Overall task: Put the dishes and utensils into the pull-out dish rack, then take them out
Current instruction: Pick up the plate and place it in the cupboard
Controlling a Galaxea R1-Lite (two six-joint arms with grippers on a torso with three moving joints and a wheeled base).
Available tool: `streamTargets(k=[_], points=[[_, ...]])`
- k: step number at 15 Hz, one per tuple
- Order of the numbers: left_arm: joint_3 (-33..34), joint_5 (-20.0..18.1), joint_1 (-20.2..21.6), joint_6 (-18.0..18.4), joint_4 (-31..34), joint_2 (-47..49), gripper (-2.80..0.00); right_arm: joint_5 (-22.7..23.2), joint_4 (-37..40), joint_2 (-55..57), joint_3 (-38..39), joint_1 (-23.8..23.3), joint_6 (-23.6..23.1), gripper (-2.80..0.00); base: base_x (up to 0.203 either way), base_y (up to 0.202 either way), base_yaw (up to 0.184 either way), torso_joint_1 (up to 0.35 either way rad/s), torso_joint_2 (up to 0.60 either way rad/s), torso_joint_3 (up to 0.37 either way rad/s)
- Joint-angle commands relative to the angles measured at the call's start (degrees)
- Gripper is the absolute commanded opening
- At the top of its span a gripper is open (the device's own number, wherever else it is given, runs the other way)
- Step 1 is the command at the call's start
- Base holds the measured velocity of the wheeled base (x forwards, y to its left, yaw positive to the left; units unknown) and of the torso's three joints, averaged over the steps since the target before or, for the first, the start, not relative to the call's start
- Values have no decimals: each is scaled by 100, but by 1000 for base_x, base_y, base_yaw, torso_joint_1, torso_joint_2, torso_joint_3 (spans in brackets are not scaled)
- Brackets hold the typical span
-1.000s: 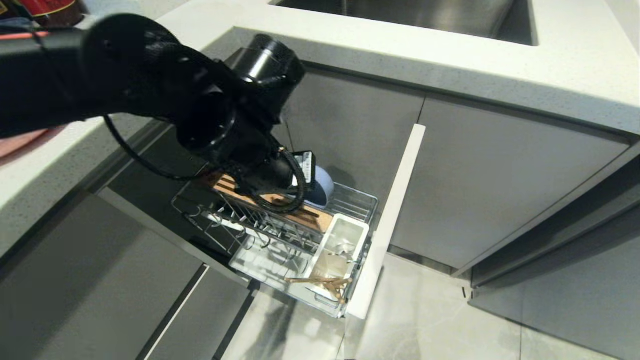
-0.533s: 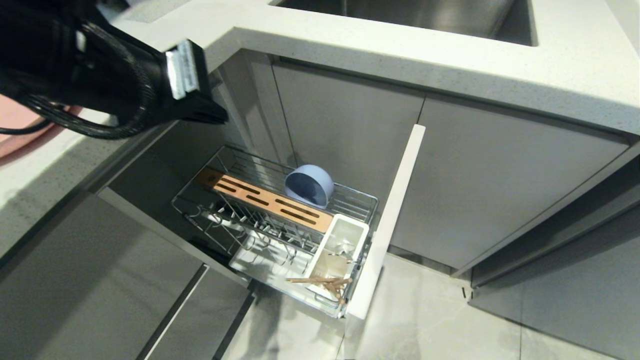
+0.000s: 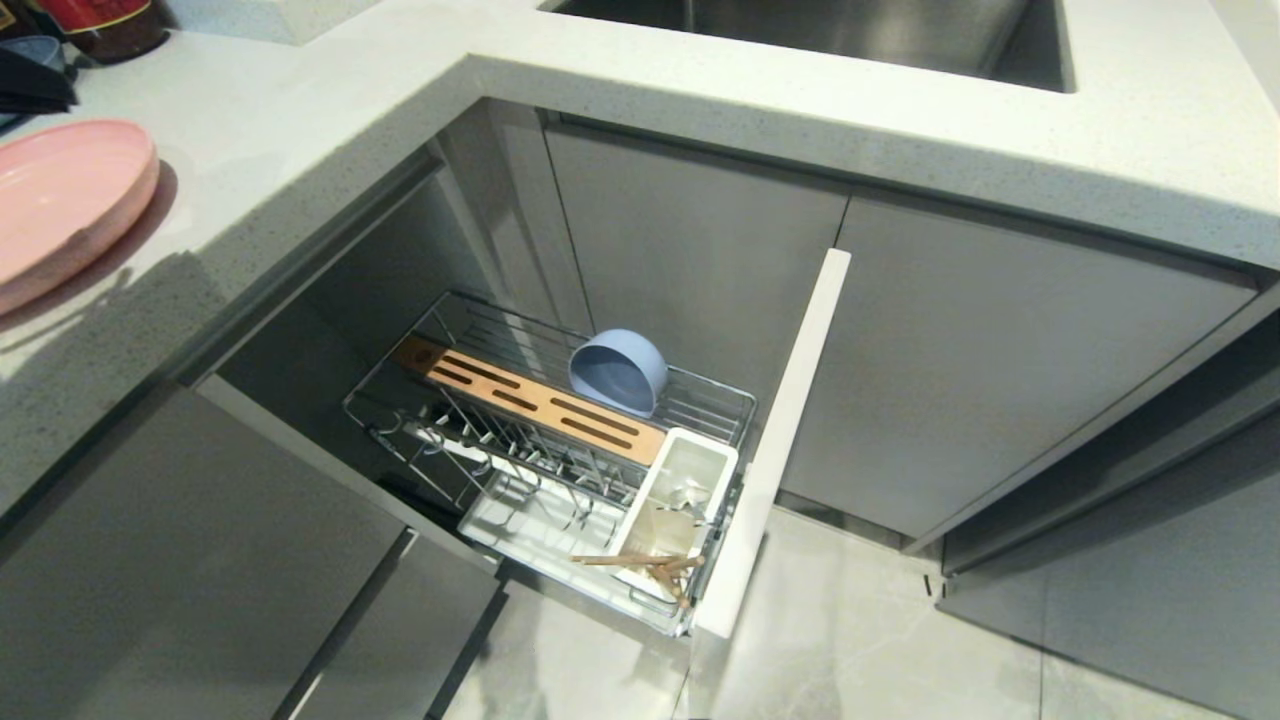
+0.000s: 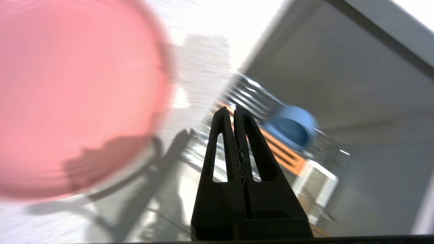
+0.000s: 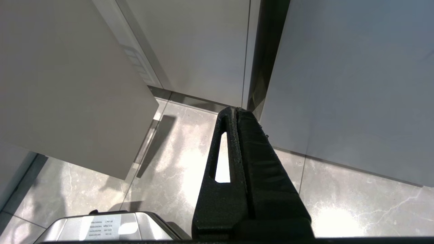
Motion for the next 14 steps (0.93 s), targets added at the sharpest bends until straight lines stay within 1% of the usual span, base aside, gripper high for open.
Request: streamTargets(k=[1,2,3,5,11,13,14], points=[[72,212,185,119,25,-256,-280,-1,-4,-24,0,0,2,-280,0,0,0,0,0,0],[130,496,284,177,22,-272,-280,-1,-4,-24,0,0,2,-280,0,0,0,0,0,0],[186,636,338,209,19,-266,-280,-1,-4,-24,0,0,2,-280,0,0,0,0,0,0],[252,634,356,343,18,-249,-280,-1,-4,-24,0,0,2,-280,0,0,0,0,0,0],[374,669,348,355,-71,386,-280,-1,-4,-24,0,0,2,-280,0,0,0,0,0,0],[375,918,365,324,-116,594,-280,-1,-4,-24,0,0,2,-280,0,0,0,0,0,0],[384,967,365,330,-155,604,0,-1,-4,-24,0,0,2,-280,0,0,0,0,0,0]])
